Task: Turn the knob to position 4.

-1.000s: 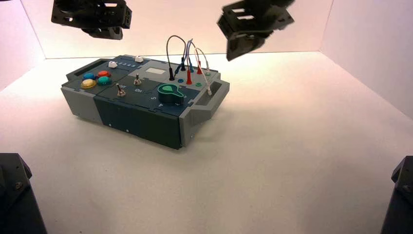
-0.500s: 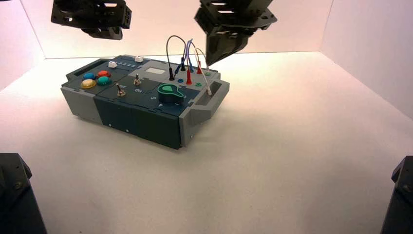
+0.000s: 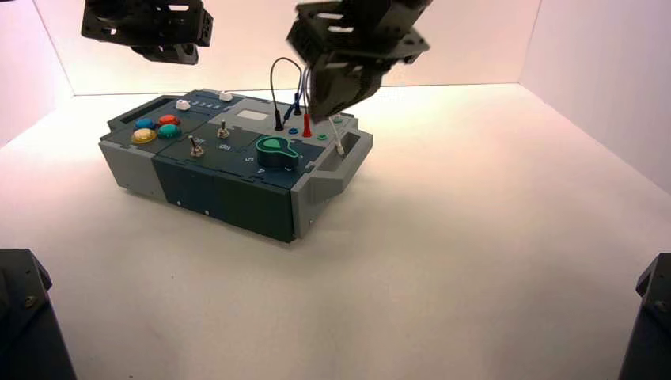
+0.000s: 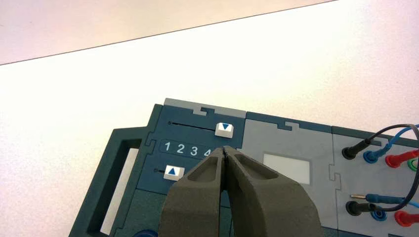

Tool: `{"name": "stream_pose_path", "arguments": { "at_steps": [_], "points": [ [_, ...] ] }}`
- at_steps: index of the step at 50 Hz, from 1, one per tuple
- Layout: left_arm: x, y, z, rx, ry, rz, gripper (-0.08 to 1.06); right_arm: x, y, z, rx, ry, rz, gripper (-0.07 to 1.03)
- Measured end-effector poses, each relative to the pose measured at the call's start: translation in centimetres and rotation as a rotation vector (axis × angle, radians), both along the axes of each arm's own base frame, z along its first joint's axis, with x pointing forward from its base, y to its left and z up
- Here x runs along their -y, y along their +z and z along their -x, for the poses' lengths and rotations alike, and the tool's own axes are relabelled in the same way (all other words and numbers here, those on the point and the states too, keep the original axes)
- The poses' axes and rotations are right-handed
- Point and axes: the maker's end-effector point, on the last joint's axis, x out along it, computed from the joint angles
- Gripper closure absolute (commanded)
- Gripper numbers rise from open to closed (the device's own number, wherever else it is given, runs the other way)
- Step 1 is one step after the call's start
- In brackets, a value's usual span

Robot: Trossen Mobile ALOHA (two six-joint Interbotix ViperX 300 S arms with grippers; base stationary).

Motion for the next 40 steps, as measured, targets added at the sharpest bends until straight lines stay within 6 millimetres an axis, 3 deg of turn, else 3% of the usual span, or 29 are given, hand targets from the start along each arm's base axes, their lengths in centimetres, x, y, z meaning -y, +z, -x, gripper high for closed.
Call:
{"name": "stream_pose_path", "arguments": {
  "at_steps": [16,40],
  "points": [
    [0.0,0.0,0.0,0.000,0.000,0.000,1.01,-1.2,-1.6,0.5,-0.035,0.017,0.023,0.98],
    [0.0,-0.1,0.1,-0.003,0.001,0.000,1.00,-2.6,-3.3,-1.0,-0.015,0.026,0.043,0.98]
  ]
}}
